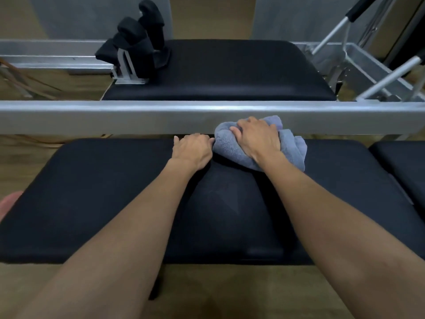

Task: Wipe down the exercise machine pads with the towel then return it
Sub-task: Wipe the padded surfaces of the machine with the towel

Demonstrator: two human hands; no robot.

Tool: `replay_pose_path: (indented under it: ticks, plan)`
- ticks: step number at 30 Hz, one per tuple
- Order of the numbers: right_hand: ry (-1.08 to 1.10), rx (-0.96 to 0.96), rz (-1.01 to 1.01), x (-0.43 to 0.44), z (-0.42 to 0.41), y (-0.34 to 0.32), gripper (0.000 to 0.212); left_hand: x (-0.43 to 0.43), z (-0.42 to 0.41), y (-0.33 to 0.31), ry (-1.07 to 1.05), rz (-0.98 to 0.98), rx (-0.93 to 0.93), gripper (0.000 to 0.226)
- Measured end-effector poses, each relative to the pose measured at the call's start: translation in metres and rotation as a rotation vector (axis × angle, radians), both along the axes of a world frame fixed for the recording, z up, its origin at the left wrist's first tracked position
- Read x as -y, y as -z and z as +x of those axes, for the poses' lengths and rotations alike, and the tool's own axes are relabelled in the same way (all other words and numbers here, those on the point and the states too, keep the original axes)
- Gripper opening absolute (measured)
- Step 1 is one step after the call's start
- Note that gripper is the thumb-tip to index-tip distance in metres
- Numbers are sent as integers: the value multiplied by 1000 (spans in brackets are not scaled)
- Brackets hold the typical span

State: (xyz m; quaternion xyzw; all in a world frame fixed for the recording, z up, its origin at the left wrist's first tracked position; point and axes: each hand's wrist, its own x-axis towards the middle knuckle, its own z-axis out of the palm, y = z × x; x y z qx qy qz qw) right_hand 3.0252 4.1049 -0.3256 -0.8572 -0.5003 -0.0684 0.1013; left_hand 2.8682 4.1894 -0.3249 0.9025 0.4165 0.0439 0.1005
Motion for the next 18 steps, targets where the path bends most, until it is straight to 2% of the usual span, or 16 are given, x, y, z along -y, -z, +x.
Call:
replay_pose_path:
  ticks: [9,18]
  plan:
    - [-46,43,43,39,-25,4,42,11,6,-11,-103,-70,-64,49]
    - [-15,-29,88,170,-96,-5,33,27,3,-13,-54,-70,-152,54]
